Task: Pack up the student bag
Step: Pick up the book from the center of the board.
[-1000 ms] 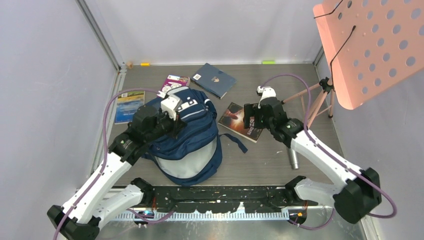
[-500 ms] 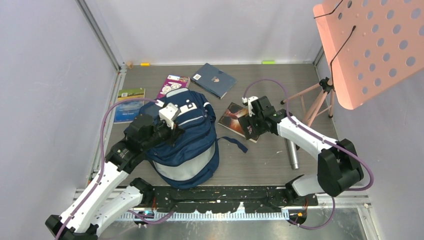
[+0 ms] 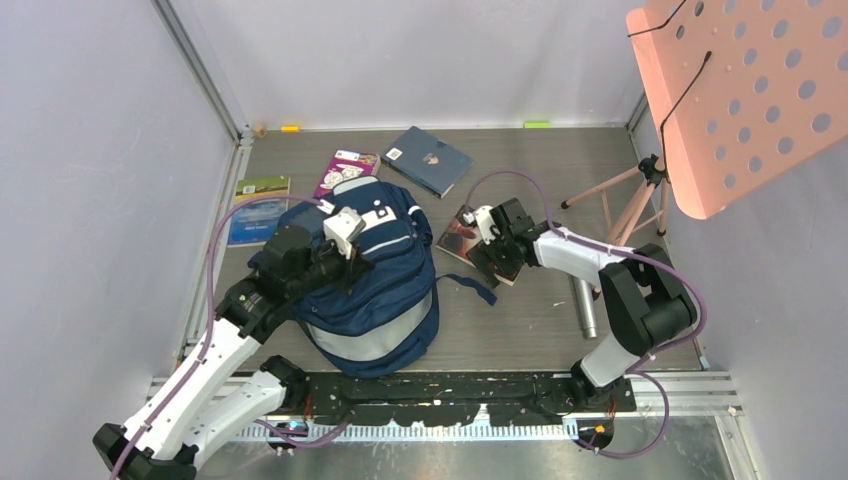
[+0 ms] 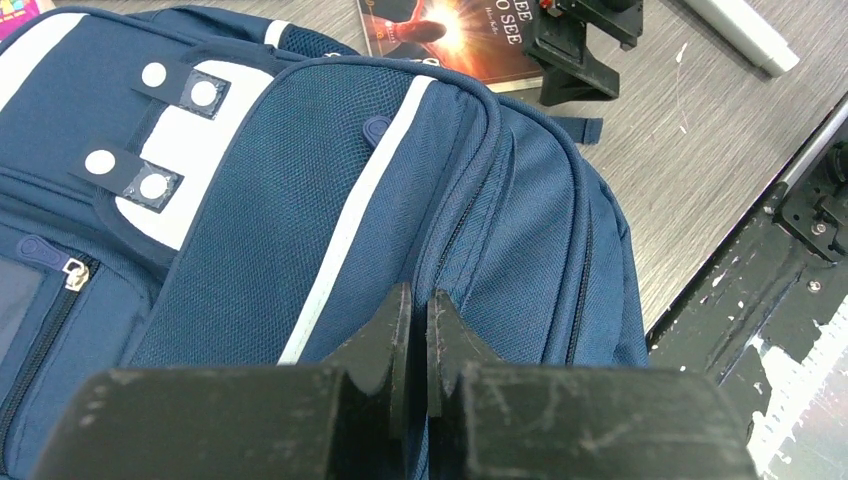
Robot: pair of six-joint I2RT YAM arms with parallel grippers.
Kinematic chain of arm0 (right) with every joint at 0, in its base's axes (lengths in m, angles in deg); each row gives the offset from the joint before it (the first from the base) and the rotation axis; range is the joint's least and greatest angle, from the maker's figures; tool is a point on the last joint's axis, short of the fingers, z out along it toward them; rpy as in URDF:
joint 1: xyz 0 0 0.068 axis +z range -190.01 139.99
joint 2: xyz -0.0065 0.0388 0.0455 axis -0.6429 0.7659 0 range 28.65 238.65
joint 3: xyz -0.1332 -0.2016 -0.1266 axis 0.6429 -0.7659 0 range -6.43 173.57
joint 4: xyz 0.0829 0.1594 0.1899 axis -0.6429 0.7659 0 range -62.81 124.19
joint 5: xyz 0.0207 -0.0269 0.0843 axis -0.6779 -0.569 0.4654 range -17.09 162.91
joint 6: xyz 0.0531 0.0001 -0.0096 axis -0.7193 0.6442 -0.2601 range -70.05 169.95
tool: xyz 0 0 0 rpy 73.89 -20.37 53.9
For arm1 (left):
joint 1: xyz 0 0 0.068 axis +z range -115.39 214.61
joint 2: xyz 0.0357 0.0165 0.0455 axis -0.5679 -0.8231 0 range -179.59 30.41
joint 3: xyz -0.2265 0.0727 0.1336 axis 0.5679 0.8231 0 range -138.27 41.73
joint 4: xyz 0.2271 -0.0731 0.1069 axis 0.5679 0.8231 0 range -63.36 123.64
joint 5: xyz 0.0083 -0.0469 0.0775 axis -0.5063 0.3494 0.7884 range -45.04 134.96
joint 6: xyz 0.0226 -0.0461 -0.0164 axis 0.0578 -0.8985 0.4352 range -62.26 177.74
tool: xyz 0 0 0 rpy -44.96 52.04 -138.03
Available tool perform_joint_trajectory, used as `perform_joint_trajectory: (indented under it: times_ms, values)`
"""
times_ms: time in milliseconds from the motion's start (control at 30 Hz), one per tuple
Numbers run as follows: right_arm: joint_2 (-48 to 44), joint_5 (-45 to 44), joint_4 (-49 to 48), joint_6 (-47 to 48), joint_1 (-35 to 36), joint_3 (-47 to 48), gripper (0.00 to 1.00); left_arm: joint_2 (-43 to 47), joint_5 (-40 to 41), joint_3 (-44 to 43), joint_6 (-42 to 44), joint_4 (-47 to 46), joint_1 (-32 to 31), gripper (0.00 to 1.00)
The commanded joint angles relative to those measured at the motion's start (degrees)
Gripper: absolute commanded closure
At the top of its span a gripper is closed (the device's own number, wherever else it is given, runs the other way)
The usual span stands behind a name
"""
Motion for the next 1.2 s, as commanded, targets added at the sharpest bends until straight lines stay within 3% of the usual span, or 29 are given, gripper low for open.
perform_joint_trajectory:
  times_ms: [0, 267, 333, 400, 467, 667, 733, 867, 1000, 1167]
  values:
    - [2.50, -3.52, -3.66, 4.20, 0.35, -0.01, 0.06, 0.10, -0.05, -0.21, 0.35, -1.50, 0.62, 1.00]
    - [4.51, -3.50, -4.04, 3.95, 0.40, 0.80, 0.65, -0.50, -1.10, 0.00, -0.14, -1.38, 0.62, 1.00]
    - [4.46, -2.96, -3.96, 2.88, 0.51, 1.20, 0.86, -0.49, -1.43, 0.30, -0.33, -1.34, 0.64, 1.00]
    - [4.17, -3.27, -3.94, 1.49, 0.69, 1.66, 0.97, -0.54, -1.69, 0.49, -0.37, -1.23, 0.62, 1.00]
    - [3.50, -4.94, -4.23, -0.59, 0.95, 2.12, 0.99, -0.69, -2.30, 0.54, -0.50, -1.12, 0.57, 0.91]
    - [-1.25, -10.46, -6.18, -7.36, 3.09, 2.48, 0.99, -1.01, -5.53, 0.12, -3.48, -2.90, 0.53, 0.33]
    - [-4.28, -12.81, -8.38, -9.34, 4.52, 1.47, 0.99, -0.92, -6.36, 0.16, -6.19, -4.48, 0.56, 0.24]
    - [-12.24, -13.84, -14.98, -14.80, 6.26, -2.58, 0.99, -1.90, -6.68, 1.19, -16.95, -11.25, 0.57, 0.18]
    - [-18.55, -12.41, -20.27, -20.12, 6.49, -6.06, 0.99, -5.01, -5.28, 4.56, -32.62, -23.99, 0.39, 0.17]
    - [-22.03, -9.82, -23.48, -23.54, 6.78, -8.62, 0.99, -14.58, -0.78, 5.75, -43.58, -36.84, -1.67, 0.17]
